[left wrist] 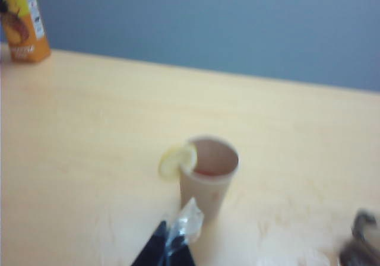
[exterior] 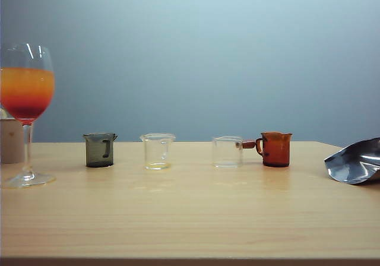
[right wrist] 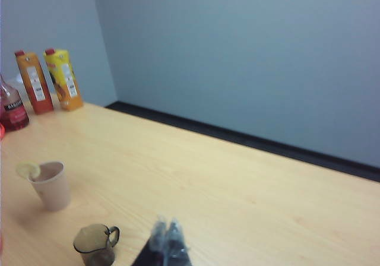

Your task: Pick up the lemon slice from the paper cup on the left and carefully insert it into the rim of the goblet.

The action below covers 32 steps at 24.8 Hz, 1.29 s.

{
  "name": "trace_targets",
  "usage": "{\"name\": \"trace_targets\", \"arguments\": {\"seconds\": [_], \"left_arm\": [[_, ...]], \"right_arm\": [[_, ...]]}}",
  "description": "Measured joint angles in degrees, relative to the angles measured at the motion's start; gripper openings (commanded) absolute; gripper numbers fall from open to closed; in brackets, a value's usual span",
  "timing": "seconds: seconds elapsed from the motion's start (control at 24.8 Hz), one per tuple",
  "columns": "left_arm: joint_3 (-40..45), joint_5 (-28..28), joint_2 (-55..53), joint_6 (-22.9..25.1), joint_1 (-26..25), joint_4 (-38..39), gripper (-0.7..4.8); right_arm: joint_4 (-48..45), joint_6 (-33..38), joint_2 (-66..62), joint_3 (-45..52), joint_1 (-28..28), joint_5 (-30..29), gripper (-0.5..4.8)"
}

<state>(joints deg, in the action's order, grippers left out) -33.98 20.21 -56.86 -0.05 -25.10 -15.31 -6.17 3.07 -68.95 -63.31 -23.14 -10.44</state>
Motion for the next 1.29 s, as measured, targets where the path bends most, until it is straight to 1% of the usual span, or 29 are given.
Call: {"name": "trace_targets", "arguments": {"seconds": [0.04,0.08,0.12,0.16,0.24,0.28,0.36,0.44,0.48,0.52,0.56,0.6,0.65,0.73,0.77,0.81,0.85,0.89,0.93,1.01,1.17,1.25,1.29], "left_arm": [[-0.11,0.07,-2.19,-1.11,0.00,-3.58,-0.06],[-0.42,0.00,-5.14,-1.51,-0.07,-7.08,-0.06],[-1.22,0.15,-8.20,-1.53,-0.07,-8.33,-0.06],[-2.60,2.01,-12.61,-1.92,-0.02,-8.61,-0.06],[-4.42,6.12,-19.10,-4.39,0.00,-9.66,-0.06],[-5.62,7.69,-23.69,-4.33,0.83,-13.22,-0.06],[-7.98,10.23,-30.32,-2.27,1.66,-19.26,-0.06],[-11.02,12.46,-35.23,0.44,1.51,-22.58,-0.06],[-13.84,13.51,-38.40,3.10,1.25,-23.04,-0.06],[-16.00,13.86,-40.30,4.81,1.20,-22.32,-0.05],[-17.51,14.25,-41.51,5.29,1.03,-22.21,0.03],[-19.08,14.49,-42.91,5.66,0.46,-22.25,0.37],[-19.28,14.53,-42.99,5.73,-0.09,-22.12,0.85],[-19.56,14.32,-42.99,6.03,-0.52,-22.08,2.13],[-19.69,14.23,-42.99,6.75,-0.52,-22.29,2.52],[-19.67,14.27,-42.95,7.82,-0.52,-22.34,3.07],[-19.67,14.27,-42.97,10.03,-0.74,-21.55,3.29],[-19.67,14.23,-42.97,11.08,-0.85,-20.85,3.47],[-19.67,14.23,-43.01,12.15,-1.09,-19.96,3.47],[-20.13,14.29,-43.98,12.74,-1.22,-20.02,3.46],[-22.93,15.23,-49.81,12.70,-1.64,-20.59,3.41],[-25.09,15.63,-51.34,11.72,-1.51,-20.50,3.41],[-26.53,15.65,-51.98,10.16,-1.49,-20.96,3.40]], "right_arm": [[-1.38,0.02,-0.79,0.02,-0.74,0.37,-0.09],[-5.01,0.02,-1.99,-0.04,-1.95,0.50,-0.09],[-7.37,0.00,-2.91,-0.35,-2.45,0.31,-0.09],[-11.06,0.20,-4.35,-0.55,-2.86,-0.31,-0.09],[-14.43,1.53,-6.82,-0.55,-3.08,-0.09,-0.09],[-15.21,2.05,-8.72,-0.74,-2.99,0.07,-0.09],[-12.37,2.21,-9.46,-0.76,-3.04,0.11,-0.09],[-11.19,2.23,-9.44,-0.92,-3.08,0.11,-0.09],[-9.70,2.23,-9.51,-0.98,-3.34,0.13,-0.09],[-8.44,2.23,-9.75,-0.98,-3.50,0.11,-0.09],[-8.13,2.23,-10.05,-0.98,-3.67,0.11,-0.09],[-7.87,2.23,-10.62,-0.96,-3.76,0.09,-0.09],[-7.80,2.23,-10.86,-0.94,-3.78,0.07,-0.09],[-7.82,2.23,-11.21,-0.94,-3.78,0.07,-0.09],[-7.87,2.23,-11.47,-0.96,-3.72,0.11,-0.09],[-7.89,2.25,-11.78,-0.98,-3.65,0.15,-0.09],[-7.89,2.27,-12.44,-0.98,-3.78,0.11,-0.09],[-7.82,2.36,-12.74,-0.96,-3.78,0.11,-0.09],[-7.85,2.54,-13.20,-0.96,-3.89,0.09,-0.09],[-7.82,2.67,-13.53,-0.94,-4.02,0.11,-0.09],[-8.04,2.71,-14.16,-0.98,-4.48,0.17,-0.09],[-8.11,2.71,-14.29,-0.98,-4.48,0.20,-0.09],[-8.09,2.69,-14.60,-0.98,-4.48,0.20,-0.09]]}}
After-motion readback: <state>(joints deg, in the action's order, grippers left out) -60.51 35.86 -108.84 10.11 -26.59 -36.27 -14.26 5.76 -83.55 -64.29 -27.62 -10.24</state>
